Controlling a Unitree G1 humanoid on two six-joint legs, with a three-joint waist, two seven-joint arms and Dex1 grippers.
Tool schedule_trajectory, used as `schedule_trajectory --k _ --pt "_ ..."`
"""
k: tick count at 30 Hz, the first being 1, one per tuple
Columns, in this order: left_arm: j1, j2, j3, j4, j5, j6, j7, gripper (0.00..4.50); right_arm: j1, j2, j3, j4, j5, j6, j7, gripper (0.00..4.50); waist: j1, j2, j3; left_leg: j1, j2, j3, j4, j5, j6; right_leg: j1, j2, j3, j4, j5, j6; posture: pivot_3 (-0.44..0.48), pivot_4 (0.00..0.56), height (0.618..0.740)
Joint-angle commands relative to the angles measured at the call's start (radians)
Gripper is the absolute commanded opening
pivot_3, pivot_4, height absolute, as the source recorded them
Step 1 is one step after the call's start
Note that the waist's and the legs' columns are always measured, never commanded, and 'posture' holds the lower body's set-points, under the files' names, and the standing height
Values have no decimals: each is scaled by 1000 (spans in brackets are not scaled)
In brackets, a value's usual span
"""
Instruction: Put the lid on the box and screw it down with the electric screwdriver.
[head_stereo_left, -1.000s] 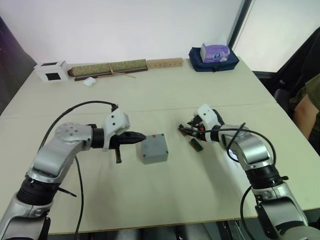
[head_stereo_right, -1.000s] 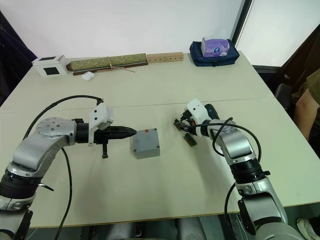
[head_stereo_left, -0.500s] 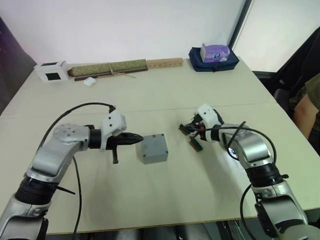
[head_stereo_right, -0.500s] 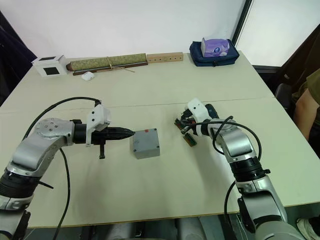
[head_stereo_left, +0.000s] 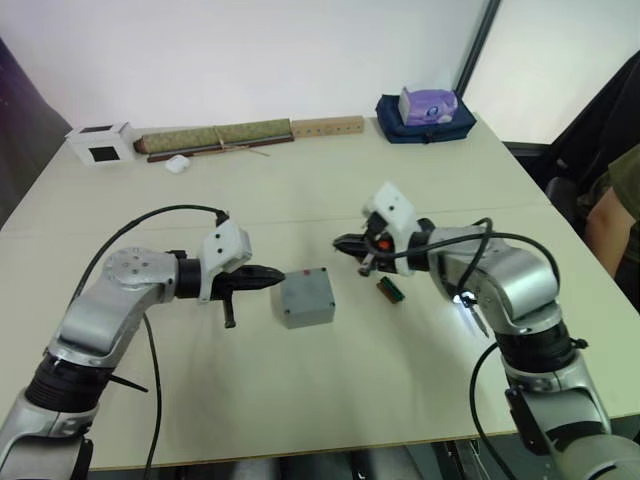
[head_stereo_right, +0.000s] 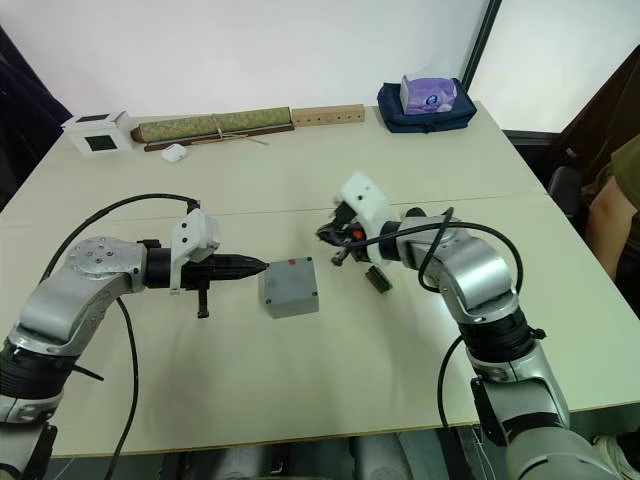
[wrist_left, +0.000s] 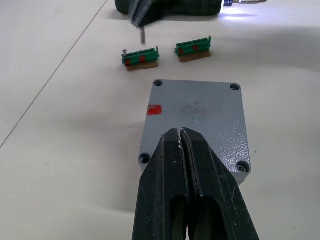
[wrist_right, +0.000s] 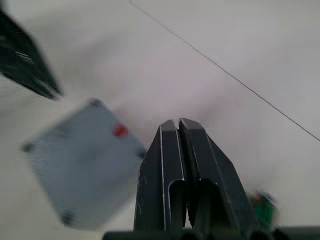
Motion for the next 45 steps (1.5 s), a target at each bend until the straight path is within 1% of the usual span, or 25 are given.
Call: schedule_trajectory --k 1,21,32,45 --pt "-2 9 34 -34 -16 4 7 0 -19 -4 20 -7 -6 -13 -7 18 4 0 0 0 -1 0 0 0 0 0 -1 0 0 0 0 0 150 740" --pt "14 20 64 -76 -53 30 14 0 -17 -17 69 62 -35 -62 7 18 -1 0 0 0 -1 0 1 0 0 0 0 0 0 0 0 0 150 740" --pt "16 37 74 -99 -73 55 21 0 -24 -12 64 36 -16 -48 24 18 -1 0 0 0 -1 0 1 0 0 0 0 0 0 0 0 0 150 740" --pt "23 38 73 -71 -69 29 11 0 -28 -12 67 27 -15 -44 23 18 -1 0 0 0 -1 0 1 0 0 0 0 0 0 0 0 0 150 740"
